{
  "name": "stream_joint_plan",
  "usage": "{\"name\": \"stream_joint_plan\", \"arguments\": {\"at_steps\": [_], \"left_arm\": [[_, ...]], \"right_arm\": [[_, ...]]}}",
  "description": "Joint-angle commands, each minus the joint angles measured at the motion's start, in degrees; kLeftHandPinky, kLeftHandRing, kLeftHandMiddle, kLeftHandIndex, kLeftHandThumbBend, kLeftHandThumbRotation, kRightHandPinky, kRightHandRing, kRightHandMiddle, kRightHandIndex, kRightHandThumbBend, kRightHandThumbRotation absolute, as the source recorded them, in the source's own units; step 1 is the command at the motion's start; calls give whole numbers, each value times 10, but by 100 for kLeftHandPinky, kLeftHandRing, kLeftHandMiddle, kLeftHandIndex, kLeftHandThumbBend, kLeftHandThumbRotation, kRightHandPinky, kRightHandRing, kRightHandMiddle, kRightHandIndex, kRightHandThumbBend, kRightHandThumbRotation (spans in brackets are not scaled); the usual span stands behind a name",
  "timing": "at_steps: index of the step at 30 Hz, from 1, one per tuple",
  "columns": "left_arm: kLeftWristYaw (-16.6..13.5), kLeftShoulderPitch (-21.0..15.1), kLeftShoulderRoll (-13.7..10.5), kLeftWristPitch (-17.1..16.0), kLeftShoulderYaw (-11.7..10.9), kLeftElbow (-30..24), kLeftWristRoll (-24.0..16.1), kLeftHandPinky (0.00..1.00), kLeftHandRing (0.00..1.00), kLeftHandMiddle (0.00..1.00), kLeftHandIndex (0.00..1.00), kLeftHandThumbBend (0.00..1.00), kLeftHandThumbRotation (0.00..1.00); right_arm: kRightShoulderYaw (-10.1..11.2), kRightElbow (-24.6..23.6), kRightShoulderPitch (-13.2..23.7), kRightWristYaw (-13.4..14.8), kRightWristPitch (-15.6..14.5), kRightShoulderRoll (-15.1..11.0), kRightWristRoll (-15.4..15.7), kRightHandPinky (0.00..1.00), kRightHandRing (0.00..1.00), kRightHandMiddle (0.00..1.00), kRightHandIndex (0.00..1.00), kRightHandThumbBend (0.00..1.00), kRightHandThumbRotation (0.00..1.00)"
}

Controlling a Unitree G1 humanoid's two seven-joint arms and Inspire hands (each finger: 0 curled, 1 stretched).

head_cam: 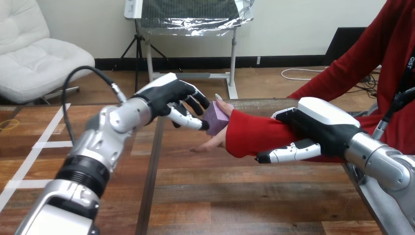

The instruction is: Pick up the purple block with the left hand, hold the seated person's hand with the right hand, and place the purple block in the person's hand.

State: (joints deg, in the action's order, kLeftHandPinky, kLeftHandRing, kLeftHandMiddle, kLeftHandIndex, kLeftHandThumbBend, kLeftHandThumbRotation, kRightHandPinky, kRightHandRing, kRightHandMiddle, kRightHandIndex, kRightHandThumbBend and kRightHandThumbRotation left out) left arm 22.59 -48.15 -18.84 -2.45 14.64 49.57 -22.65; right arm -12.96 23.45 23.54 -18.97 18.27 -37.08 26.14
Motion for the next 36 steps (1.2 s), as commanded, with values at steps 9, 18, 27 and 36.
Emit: {"name": "stream_joint_plan", "arguments": {"at_steps": [9,18,27,36], "left_arm": [[1,0,-37,-12,-15,-50,14,50,62,68,67,55,0],[3,19,-49,3,-22,-87,20,51,64,69,67,54,0],[-4,51,-55,22,-43,-142,33,51,63,68,68,54,0],[-47,113,-50,52,-74,-236,39,52,63,68,74,57,32]], "right_arm": [[19,-32,12,-1,-1,-15,-8,50,62,66,67,99,78],[24,-38,8,7,-4,-17,-8,50,64,67,69,100,82],[32,-51,6,7,-14,-21,-13,51,66,69,72,100,84],[38,-64,5,5,-19,-26,-14,55,69,72,74,100,86]]}}
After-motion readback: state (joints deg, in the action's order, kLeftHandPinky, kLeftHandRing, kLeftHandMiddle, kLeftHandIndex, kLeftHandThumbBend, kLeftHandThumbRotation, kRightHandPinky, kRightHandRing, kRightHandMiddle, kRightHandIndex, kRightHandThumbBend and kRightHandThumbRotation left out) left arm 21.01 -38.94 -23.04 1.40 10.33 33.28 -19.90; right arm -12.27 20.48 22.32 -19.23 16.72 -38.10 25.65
